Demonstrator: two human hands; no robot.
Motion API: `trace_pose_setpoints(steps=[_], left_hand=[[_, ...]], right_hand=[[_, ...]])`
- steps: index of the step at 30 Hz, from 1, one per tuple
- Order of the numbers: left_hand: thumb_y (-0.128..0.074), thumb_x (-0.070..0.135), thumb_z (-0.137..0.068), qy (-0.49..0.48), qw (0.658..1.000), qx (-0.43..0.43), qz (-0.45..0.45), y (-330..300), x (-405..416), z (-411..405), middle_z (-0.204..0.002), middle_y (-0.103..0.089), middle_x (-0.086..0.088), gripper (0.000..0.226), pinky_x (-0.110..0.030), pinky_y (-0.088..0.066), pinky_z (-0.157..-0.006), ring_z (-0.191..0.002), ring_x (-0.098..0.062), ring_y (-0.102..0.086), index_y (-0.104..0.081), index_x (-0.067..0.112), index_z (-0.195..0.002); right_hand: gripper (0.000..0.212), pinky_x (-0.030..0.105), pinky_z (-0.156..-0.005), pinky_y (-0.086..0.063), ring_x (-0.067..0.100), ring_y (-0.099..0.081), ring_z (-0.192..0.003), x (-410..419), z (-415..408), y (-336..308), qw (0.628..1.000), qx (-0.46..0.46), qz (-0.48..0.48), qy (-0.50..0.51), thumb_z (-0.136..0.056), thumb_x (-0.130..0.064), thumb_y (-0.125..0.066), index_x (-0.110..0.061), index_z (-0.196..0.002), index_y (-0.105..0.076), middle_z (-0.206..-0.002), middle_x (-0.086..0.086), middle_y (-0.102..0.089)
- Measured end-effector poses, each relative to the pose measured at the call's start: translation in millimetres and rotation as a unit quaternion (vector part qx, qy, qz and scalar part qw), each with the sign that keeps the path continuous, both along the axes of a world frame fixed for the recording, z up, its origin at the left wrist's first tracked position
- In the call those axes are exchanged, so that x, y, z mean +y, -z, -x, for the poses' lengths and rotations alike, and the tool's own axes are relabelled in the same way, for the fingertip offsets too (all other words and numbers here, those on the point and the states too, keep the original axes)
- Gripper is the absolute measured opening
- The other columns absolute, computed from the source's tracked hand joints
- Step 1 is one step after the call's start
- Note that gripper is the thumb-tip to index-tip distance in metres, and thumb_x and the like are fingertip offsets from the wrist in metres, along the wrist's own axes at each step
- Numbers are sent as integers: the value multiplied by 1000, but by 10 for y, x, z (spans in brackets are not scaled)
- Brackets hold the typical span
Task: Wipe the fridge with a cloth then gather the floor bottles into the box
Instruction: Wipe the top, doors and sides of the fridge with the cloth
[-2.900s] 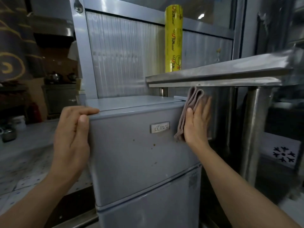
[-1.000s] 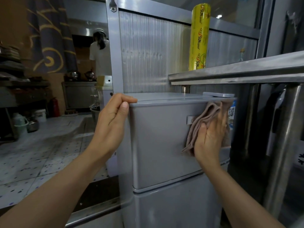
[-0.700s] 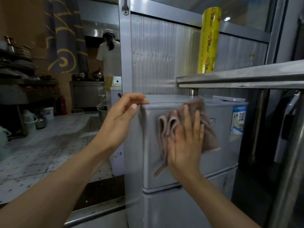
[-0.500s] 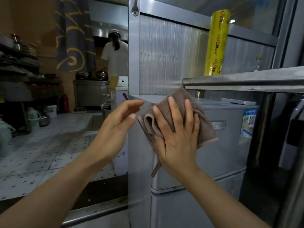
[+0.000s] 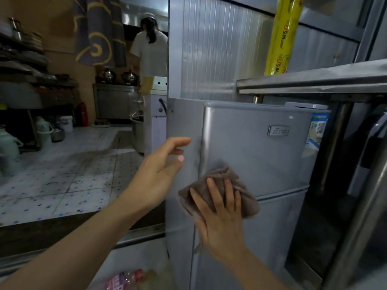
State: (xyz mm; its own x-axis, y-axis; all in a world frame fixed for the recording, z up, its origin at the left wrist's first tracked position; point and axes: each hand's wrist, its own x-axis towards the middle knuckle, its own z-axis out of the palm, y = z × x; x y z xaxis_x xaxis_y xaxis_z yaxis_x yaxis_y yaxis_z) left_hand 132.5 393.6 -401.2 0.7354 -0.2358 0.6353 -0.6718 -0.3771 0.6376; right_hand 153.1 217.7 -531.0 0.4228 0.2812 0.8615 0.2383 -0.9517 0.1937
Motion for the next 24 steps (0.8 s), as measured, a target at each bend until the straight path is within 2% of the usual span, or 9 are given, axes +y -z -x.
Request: trace_pose_setpoints(steps=[3, 5, 8, 11, 14, 17, 21, 24], left_hand=[[-42, 24, -96, -18, 1000, -6, -24, 24, -97, 27, -130, -46, 23, 39, -24, -37, -99, -120, 13, -39, -42, 40, -132], [-42, 25, -96, -32, 999, -23, -13, -23, -179, 17, -128, -45, 24, 39, -24, -38, -98, -119, 13, -39, -39, 40, -132], [-42, 19, -96, -52, 998, -42, 8, -68, -325, -29, -132, -47, 18, 41, -27, -38, -99, -118, 2, -44, -38, 34, -134], [-46, 20, -95, -79, 995, -59, 11, -52, -511, -70, -131, -44, 14, 47, -25, -39, -96, -113, 2, -43, -32, 32, -138], [-52, 21, -92, -125, 989, -82, 20, -2, -684, -126, -125, -39, 12, 51, -27, -42, -89, -104, -3, -46, -31, 28, -138], [-53, 21, -91, -157, 982, -95, 35, 46, -751, -176, -123, -36, 13, 51, -23, -43, -83, -95, 3, -46, -32, 28, -137], [-52, 20, -90, -146, 984, -99, 34, 68, -741, -201, -122, -40, 12, 52, -21, -43, -80, -96, 0, -49, -31, 30, -136], [-52, 17, -91, -146, 983, -104, 43, 91, -753, -206, -124, -45, 4, 53, -16, -40, -80, -97, -3, -48, -30, 29, -138]], right_hand=[[60, 51, -111, -16, 34, -15, -142, -59, -30, -421, 999, -23, -28, -29, -87, -52, -42, -36, -143, -29, -155, 0, -18], [62, 47, -114, -6, 30, -5, -145, -102, -114, -882, 995, -41, -83, -41, -90, -50, -36, -35, -147, -19, -157, -1, -11], [63, 45, -115, 2, 29, 1, -146, -178, -198, -1289, 992, -41, -113, -46, -93, -49, -29, -31, -150, -10, -158, 0, -5], [64, 45, -117, -1, 26, 1, -146, -366, -249, -1105, 994, -44, -84, -54, -93, -47, -29, -30, -151, -5, -158, -2, -1], [74, 41, -117, 1, 21, 1, -146, -791, -320, -796, 993, -34, -106, -43, -87, -44, -36, -35, -150, 1, -157, -8, 2], [75, 46, -118, -3, 19, 5, -145, -1255, -408, -731, 983, -8, -179, -26, -86, -43, -34, -34, -150, 6, -157, -9, 5], [75, 54, -117, -4, 17, 9, -146, -1437, -427, -800, 965, 0, -259, -39, -87, -40, -30, -38, -147, 15, -155, -16, 16], [73, 57, -117, -6, 26, 6, -147, -1068, -351, -785, 940, -8, -339, -41, -89, -37, -28, -30, -148, 14, -158, -1, 12]])
